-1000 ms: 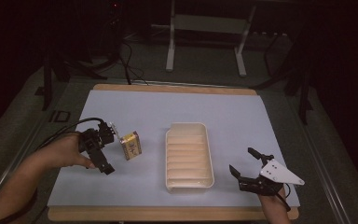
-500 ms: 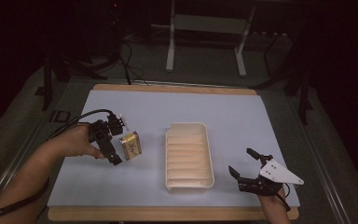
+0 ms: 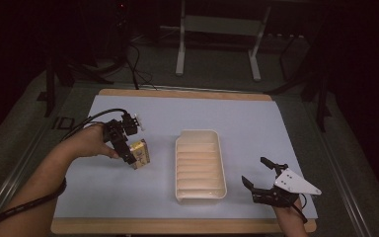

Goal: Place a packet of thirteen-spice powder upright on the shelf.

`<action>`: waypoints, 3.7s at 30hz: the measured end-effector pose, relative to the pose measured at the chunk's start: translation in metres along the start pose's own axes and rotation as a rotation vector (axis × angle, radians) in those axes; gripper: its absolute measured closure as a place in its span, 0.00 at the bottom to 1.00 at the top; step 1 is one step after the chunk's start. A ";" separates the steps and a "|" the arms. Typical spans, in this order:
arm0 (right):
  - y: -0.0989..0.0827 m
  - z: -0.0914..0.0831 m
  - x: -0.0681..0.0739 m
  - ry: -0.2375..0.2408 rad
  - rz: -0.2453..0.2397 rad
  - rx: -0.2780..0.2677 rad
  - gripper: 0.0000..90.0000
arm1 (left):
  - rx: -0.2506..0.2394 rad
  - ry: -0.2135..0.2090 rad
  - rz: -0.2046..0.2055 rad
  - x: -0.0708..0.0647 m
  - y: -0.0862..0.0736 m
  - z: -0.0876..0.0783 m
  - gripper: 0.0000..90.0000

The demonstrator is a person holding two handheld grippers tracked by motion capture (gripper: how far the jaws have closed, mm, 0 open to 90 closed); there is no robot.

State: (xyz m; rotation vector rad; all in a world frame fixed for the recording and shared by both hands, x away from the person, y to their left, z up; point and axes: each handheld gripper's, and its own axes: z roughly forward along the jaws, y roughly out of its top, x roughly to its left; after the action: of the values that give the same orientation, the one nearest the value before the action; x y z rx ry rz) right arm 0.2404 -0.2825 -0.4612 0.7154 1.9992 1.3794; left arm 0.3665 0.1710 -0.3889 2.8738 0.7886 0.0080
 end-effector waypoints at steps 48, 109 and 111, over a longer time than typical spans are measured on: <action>0.000 0.001 -0.001 0.016 0.005 0.006 0.16 | -0.069 -0.022 0.059 0.005 -0.004 -0.001 0.75; -0.001 -0.003 -0.005 -0.018 0.036 -0.026 0.18 | -0.517 -0.052 0.349 -0.076 0.054 -0.044 0.75; -0.001 -0.004 -0.005 -0.018 0.036 -0.026 0.18 | -0.528 -0.046 0.362 -0.080 0.055 -0.038 0.75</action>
State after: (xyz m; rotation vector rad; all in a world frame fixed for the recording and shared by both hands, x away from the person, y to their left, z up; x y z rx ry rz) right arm 0.2412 -0.2886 -0.4599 0.7527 1.9595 1.4122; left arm 0.3237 0.0894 -0.3402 2.4519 0.2003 0.1669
